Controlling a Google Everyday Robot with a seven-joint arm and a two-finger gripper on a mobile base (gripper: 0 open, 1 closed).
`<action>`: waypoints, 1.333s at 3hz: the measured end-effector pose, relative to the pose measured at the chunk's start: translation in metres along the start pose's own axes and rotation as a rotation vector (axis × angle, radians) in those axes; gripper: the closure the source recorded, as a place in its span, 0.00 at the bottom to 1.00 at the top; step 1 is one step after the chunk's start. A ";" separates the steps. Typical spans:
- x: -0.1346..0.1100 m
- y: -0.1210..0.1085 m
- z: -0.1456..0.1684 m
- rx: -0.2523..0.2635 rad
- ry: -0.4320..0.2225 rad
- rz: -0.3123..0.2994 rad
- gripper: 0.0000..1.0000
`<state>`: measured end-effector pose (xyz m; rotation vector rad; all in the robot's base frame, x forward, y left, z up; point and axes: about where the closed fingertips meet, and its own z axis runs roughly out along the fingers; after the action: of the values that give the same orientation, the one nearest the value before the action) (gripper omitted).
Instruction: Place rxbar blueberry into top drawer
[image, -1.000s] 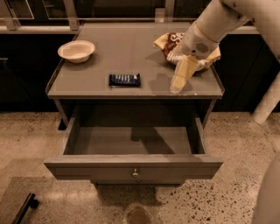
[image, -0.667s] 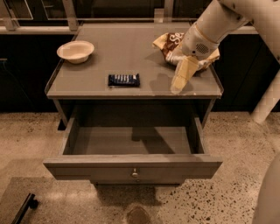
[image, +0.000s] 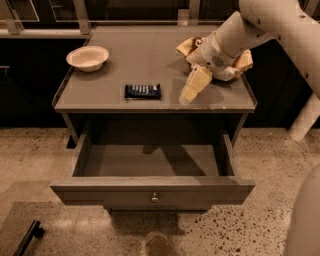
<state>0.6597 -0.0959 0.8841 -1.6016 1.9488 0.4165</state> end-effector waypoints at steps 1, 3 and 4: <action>-0.017 -0.022 0.024 -0.006 -0.090 0.004 0.00; -0.046 -0.047 0.070 -0.070 -0.203 0.032 0.00; -0.053 -0.051 0.086 -0.058 -0.232 0.061 0.00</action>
Offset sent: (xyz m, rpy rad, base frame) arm 0.0853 0.0627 -0.0077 0.2279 0.0078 0.0548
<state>0.7349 -0.0170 0.8546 -1.4609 1.8266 0.6585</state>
